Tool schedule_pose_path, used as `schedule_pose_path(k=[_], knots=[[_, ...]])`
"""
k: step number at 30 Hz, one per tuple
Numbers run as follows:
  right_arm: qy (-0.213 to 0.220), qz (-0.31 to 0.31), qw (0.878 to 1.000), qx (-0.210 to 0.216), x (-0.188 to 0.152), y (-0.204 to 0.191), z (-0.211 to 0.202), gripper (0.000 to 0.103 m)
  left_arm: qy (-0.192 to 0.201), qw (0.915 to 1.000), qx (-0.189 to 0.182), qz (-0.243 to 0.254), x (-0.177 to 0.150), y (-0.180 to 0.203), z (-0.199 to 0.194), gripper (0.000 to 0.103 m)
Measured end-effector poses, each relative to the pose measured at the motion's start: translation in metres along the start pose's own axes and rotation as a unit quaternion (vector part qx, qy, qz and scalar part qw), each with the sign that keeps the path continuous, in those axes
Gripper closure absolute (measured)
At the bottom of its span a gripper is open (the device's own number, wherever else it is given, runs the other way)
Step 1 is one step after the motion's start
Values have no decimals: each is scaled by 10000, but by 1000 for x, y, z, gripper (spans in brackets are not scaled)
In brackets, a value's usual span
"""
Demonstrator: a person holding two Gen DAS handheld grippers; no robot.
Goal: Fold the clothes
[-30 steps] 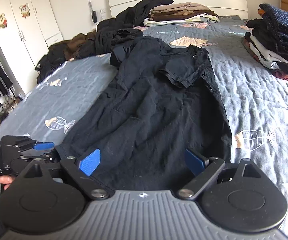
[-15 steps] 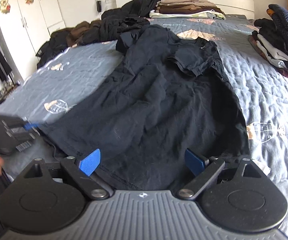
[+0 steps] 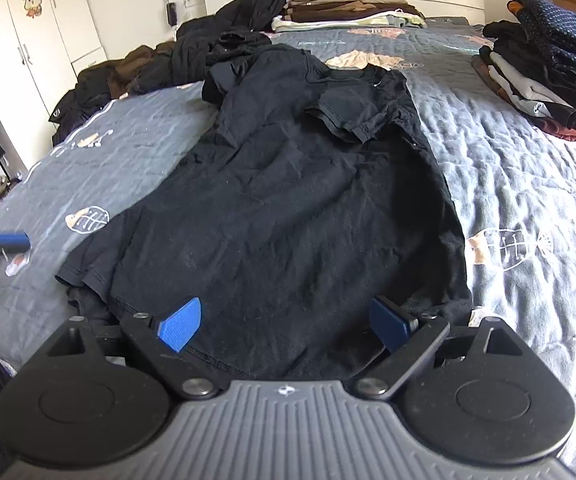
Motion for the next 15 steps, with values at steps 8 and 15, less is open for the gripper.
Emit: schedule_pose_path(k=[8,15], knots=[[99,-55,9998,148,2,-6,-5,12,137,9988,191,-439,-10,7,38,54],[107,9,9997,234,-1,-12,-1,12,285,9992,-112,-258,-38,14,40,54]])
Point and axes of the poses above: each gripper's, at about its wrist camera, not at the fingertips, and z roughly the way its jaws point, y to its right, x to its top, the point moved 3 cm from there along z, roughly the way its jaws point, and after that the axes turned 12 degrees about -y, right-handed, at the moved point
